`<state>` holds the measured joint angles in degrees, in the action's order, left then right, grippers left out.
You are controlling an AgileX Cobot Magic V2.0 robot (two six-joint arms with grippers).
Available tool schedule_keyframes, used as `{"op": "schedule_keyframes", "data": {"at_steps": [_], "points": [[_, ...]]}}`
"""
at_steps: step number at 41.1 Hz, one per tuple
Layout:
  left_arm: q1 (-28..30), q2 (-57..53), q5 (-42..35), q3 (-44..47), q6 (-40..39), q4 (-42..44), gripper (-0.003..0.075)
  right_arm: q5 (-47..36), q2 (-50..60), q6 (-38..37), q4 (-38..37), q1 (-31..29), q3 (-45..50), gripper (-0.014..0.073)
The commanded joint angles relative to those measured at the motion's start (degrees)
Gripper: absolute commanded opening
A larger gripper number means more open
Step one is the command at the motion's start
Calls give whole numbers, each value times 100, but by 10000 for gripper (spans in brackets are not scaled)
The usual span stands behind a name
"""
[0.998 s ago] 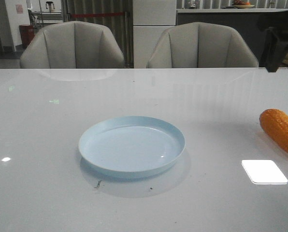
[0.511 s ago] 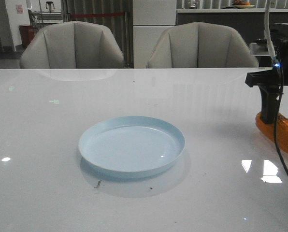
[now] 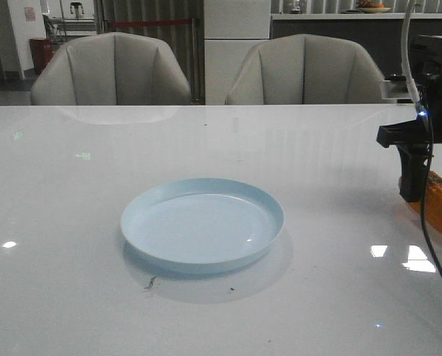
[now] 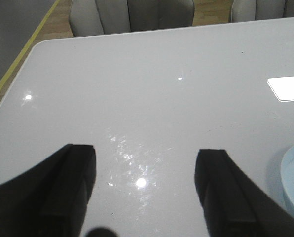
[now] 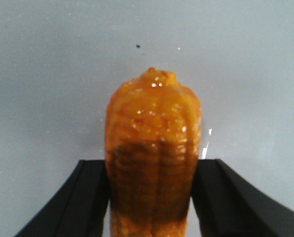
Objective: Place corn on plate with both arms
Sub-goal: 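Close the right gripper on the corn cob and lift it, then carry the corn with the right gripper over the plate and release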
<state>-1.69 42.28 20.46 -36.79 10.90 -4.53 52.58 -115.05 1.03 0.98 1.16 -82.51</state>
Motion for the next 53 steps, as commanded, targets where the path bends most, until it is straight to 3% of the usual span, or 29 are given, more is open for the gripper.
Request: {"op": "schedule_keyframes", "data": {"at_steps": [1,6,9,16,19,33,44,49,53], "points": [[-42,-5,-494,-172,-32,-12,488,45,67,-7,-129,-31,-118,466],[-42,-5,-494,-172,-32,-12,488,151,-8,-7,-98,-31,-118,462],[-42,-5,-494,-172,-32,-12,488,144,-8,5,-98,-31,-120,400],[-42,-5,-494,-172,-32,-12,488,44,-3,9,-98,-31,-151,37],[-42,-5,-494,-172,-32,-12,488,136,9,9,-30,-18,-234,77],[-42,-5,-494,-172,-32,-12,488,1557,9,645,361,561,-1992,52],[-42,-5,-494,-172,-32,-12,488,1645,-1,662,1062,1450,-3025,64],[-42,-5,-494,-172,-32,-12,488,1727,-31,662,1272,1784,-3011,180],[-42,-5,-494,-172,-32,-12,488,1809,-90,586,1307,2042,-3011,370]]}}
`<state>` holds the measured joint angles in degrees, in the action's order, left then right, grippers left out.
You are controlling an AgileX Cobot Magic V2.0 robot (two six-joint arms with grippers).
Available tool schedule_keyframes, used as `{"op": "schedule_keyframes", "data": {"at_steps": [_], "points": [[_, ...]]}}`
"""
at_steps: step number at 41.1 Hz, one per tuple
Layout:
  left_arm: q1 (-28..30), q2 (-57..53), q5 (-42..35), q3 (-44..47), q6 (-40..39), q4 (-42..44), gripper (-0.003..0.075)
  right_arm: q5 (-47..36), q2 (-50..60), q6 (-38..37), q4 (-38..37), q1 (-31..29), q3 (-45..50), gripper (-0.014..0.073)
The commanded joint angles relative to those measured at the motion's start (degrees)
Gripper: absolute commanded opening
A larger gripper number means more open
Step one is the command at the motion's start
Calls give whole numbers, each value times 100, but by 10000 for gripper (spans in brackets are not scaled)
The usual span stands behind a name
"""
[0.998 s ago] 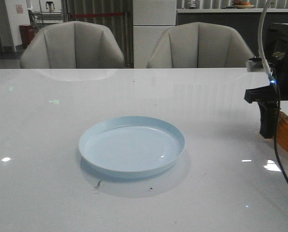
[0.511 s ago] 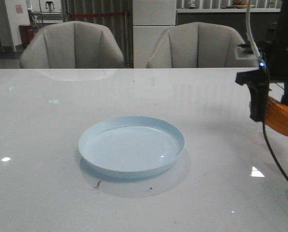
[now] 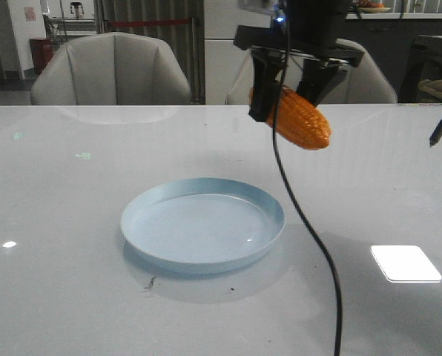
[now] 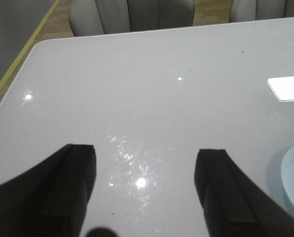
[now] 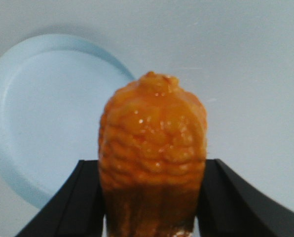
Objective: Place corn on plate with both arms
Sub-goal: 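Carry the corn with the right gripper over the plate and release, then raise the open right gripper away from the plate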
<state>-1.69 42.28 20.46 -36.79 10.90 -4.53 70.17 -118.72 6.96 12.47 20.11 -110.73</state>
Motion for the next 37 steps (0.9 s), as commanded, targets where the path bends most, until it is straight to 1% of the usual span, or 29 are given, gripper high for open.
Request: {"op": "schedule_keyframes", "data": {"at_steps": [1,5,8,13,19,22,28,30,37], "points": [[-42,-5,-494,-172,-32,-12,488,80,264,-39,167,197,-189,426],[-42,-5,-494,-172,-32,-12,488,134,173,-66,266,424,-189,563],[-42,-5,-503,-172,-32,-12,488,123,95,-66,329,564,-182,592],[-42,-5,-503,-172,-32,-12,488,98,-90,-66,361,760,-182,594],[-42,-5,-503,-172,-32,-12,488,147,-239,-66,307,822,-182,592],[-42,-5,-503,-172,-32,-12,488,219,-244,-66,3,816,-182,591],[-42,-5,-503,-172,-32,-12,488,268,-154,-61,-870,816,-189,591],[-42,-5,-503,-172,-32,-12,488,248,-105,-61,-989,804,-193,591],[-42,-5,-503,-172,-32,-12,488,45,123,-155,-994,709,-193,591]]}}
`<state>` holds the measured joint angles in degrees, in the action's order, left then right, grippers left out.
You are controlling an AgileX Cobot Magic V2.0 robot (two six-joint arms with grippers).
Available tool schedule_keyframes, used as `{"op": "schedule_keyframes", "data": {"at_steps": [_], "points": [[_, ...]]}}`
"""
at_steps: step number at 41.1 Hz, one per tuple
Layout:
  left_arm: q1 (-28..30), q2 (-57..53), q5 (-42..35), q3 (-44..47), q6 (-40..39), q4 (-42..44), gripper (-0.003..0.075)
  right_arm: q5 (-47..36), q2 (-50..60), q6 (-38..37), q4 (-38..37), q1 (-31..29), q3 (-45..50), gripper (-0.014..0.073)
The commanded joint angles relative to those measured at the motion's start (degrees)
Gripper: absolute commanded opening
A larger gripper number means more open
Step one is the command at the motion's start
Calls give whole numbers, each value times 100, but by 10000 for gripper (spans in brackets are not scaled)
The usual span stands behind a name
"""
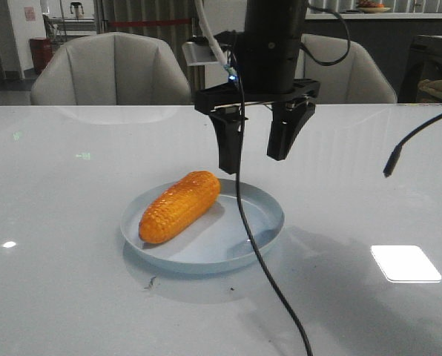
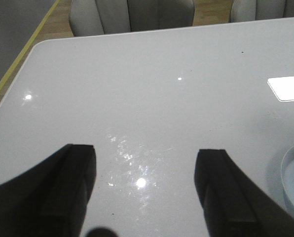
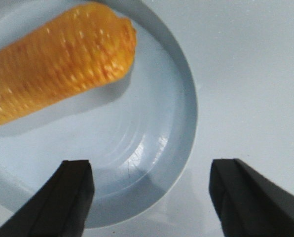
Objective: Place corn on plate with both arms
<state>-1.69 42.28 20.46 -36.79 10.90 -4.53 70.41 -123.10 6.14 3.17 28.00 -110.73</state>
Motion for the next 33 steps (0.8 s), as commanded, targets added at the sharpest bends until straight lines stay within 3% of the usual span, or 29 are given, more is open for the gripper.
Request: {"op": "schedule_keyframes", "data": {"at_steps": [1,17,33], "points": [[-42,-5,-503,-172,-32,-12,488,-16,605,-101,-64,-99,-193,591],[-42,-5,-503,-172,-32,-12,488,-182,1950,-526,-32,-1174,-193,591],[-42,-5,-503,-172,-32,-12,488,-141,3638,78,-32,-2608,33,591]]}}
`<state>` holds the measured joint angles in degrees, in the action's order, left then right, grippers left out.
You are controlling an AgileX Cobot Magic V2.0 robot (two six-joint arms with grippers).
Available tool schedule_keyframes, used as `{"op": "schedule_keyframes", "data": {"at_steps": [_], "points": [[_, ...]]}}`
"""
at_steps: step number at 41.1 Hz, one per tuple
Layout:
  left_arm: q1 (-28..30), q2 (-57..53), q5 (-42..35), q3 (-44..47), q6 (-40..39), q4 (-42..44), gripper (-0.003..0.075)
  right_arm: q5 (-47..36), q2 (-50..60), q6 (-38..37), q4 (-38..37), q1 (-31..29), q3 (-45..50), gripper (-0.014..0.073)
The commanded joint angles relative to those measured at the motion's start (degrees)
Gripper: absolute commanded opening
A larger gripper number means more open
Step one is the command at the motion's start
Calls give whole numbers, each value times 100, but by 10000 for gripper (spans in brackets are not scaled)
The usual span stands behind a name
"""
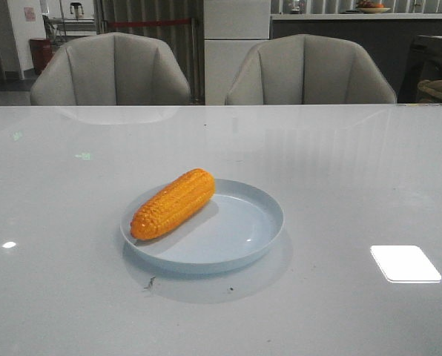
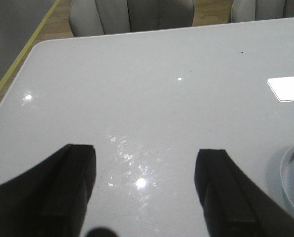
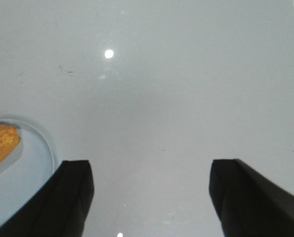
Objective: Place corn on plate with both arms
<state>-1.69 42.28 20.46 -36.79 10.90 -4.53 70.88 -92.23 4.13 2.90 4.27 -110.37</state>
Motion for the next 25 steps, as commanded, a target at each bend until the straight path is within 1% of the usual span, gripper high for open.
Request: {"op": "schedule_keyframes", "data": {"at_steps": [1,4,7,14,20,25], "points": [[-42,-5,-503,-172,-32,-12,488,-189,642,336,-5,-287,84,591],[-42,-5,-503,-172,-32,-12,488,-314,973,388,2,-457,478,591],[-42,-5,-503,-172,-32,-12,488,-614,1343,388,8,-571,1058,591],[-42,-5,-503,-172,-32,-12,488,-1538,2388,388,8,-747,2984,591],[-42,-5,-503,-172,-32,-12,488,-2318,3390,369,34,-750,4512,591],[-42,-5,-503,-172,-32,-12,488,-2545,4192,306,40,-750,5549,591]]}}
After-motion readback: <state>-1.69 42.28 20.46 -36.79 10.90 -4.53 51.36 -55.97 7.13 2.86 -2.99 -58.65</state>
